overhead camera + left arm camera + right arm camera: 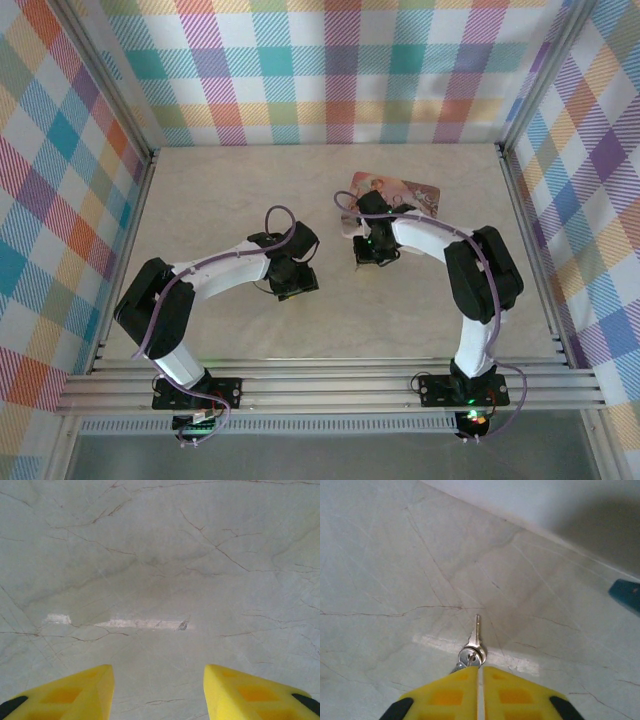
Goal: Unlock the padlock with the key
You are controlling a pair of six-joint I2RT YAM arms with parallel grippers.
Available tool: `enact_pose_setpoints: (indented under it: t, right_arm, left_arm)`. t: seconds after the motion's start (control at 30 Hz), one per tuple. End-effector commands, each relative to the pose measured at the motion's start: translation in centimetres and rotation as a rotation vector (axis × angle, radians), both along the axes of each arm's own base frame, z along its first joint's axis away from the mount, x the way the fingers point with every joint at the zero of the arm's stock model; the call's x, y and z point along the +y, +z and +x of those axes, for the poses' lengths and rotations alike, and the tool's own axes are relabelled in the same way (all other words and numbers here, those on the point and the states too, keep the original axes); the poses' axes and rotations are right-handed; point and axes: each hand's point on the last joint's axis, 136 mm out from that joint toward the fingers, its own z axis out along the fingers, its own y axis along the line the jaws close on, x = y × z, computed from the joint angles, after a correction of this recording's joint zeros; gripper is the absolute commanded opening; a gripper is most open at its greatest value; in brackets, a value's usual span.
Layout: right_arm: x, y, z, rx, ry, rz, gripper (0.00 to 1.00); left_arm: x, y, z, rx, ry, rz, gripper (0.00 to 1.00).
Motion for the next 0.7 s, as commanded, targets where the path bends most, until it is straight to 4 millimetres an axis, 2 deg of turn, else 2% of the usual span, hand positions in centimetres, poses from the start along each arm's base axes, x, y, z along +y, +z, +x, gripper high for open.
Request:
enact_pose_setpoints:
  t: [0.0,0.07,0.13,0.27,0.33,0.43,0.53,0.67]
  right_arm:
    - [0.6,-1.1,-4.4,0.118,0.054,0.017,0.09]
    - [1.2,-0.6,-5.4,0.115,0.072,0.032,0.09]
    - [1.4,0.5,-6.2,0.096,0.074,0.056,0.1]
    - [0.1,3.8,-6.0,0.004,0.006,0.081,0.14]
    - [-1.5,5.8,-5.4,-0.042,-0.057,0.09,0.17]
    - [-4.3,7.5,-4.8,-0.069,-0.185,0.118,0.19]
    - [-7.5,8.0,-5.1,-0.068,-0.314,0.149,0.2]
    - [-10.2,7.8,-6.7,-0.066,-0.425,0.184,0.22]
  left_arm:
    - [-0.7,0.2,0.4,-0.022,-0.026,-0.011,0.5]
    - [-1.4,0.0,0.9,-0.037,-0.033,-0.034,0.5]
    - [-2.9,0.0,2.1,-0.066,-0.044,-0.09,0.51]
    - [-6.4,0.3,4.7,-0.103,-0.085,-0.157,0.5]
    - [-8.1,0.5,6.1,-0.124,-0.109,-0.144,0.49]
    - [-10.7,0.4,7.2,-0.134,-0.178,-0.098,0.47]
    - [-12.0,-0.1,7.8,-0.124,-0.199,-0.051,0.43]
    - [-13.1,-0.8,8.1,-0.113,-0.214,-0.047,0.39]
